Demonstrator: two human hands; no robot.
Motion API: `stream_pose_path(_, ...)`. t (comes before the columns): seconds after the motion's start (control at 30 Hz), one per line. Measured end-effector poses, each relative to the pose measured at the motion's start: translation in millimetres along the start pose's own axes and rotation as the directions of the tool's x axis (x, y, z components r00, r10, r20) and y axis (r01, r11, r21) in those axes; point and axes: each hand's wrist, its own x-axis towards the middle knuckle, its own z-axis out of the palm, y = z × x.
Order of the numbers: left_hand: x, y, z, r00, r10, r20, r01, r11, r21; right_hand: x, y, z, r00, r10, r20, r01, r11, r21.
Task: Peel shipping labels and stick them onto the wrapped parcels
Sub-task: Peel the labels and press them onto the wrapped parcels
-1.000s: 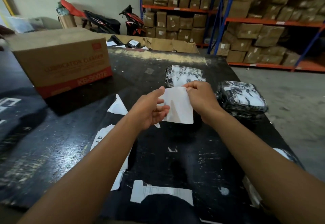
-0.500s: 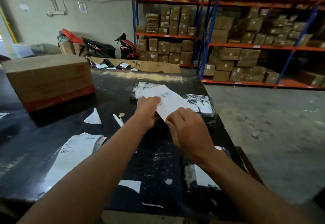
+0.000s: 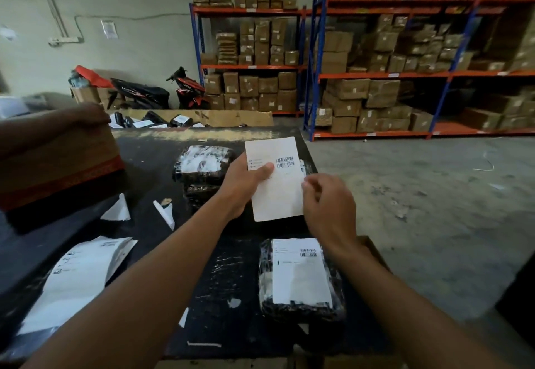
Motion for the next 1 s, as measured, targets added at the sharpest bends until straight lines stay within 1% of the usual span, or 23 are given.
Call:
stream_pose_path(0.03,3,-2,1,1.0,-0.002,0.028,0.002,1.0,-0.005,12,3,0,0.992,0.127,0.023,-0.128,0.991,0.046)
stream_pose_path(0.07,7,-5,3,0.998,-0.002,0.058,0.003,1.0,-0.006,23,6,1,0.973,0.219,0.065,-0.225,0.969,0.101)
stream_pose_path(0.13,18,-10,5,0.994,0.005,0.111,-0.004,1.0,-0.008,44,12,8,0.935,0.322,0.151,-0.351,0.906,0.237)
stream_pose_path(0.2,30,-14,7,0.988,0.016,0.157,-0.014,1.0,-0.017,59,17,18,0.903,0.366,0.226,-0.424,0.844,0.327)
stream_pose_path(0.23,39,-15,7,0.984,0.018,0.177,-0.015,1.0,-0.02,67,21,25,0.895,0.371,0.247,-0.438,0.835,0.334)
stream_pose_path(0.3,59,-17,8,0.982,0.005,0.186,-0.001,1.0,-0.021,83,27,38,0.892,0.382,0.243,-0.445,0.837,0.318)
stream_pose_path(0.37,82,-18,7,0.989,-0.034,0.145,0.034,0.999,0.0,100,32,50,0.896,0.395,0.204,-0.442,0.846,0.3)
stream_pose_path(0.47,115,-22,1,0.989,-0.136,0.062,0.135,0.991,0.015,126,43,67,0.89,0.42,0.178,-0.455,0.844,0.283)
stream_pose_path(0.53,131,-26,-3,0.981,-0.186,0.06,0.186,0.983,0.0,140,51,79,0.875,0.447,0.186,-0.483,0.831,0.277)
stream_pose_path(0.63,151,-33,-7,0.975,-0.21,0.077,0.211,0.978,0.002,154,61,95,0.852,0.481,0.209,-0.523,0.803,0.285)
stream_pose_path(0.7,161,-38,-7,0.975,-0.212,0.064,0.211,0.977,0.011,161,66,104,0.838,0.503,0.212,-0.545,0.785,0.293)
stream_pose_path(0.77,169,-44,-5,0.978,-0.207,0.013,0.206,0.978,0.042,167,73,112,0.829,0.519,0.211,-0.559,0.783,0.273)
stream_pose_path(0.9,188,-55,0,0.975,-0.178,-0.131,0.193,0.975,0.108,180,86,121,0.817,0.532,0.222,-0.573,0.792,0.211)
stream_pose_path(1.0,198,-60,6,0.965,-0.188,-0.184,0.211,0.971,0.113,187,97,125,0.808,0.531,0.255,-0.577,0.799,0.168)
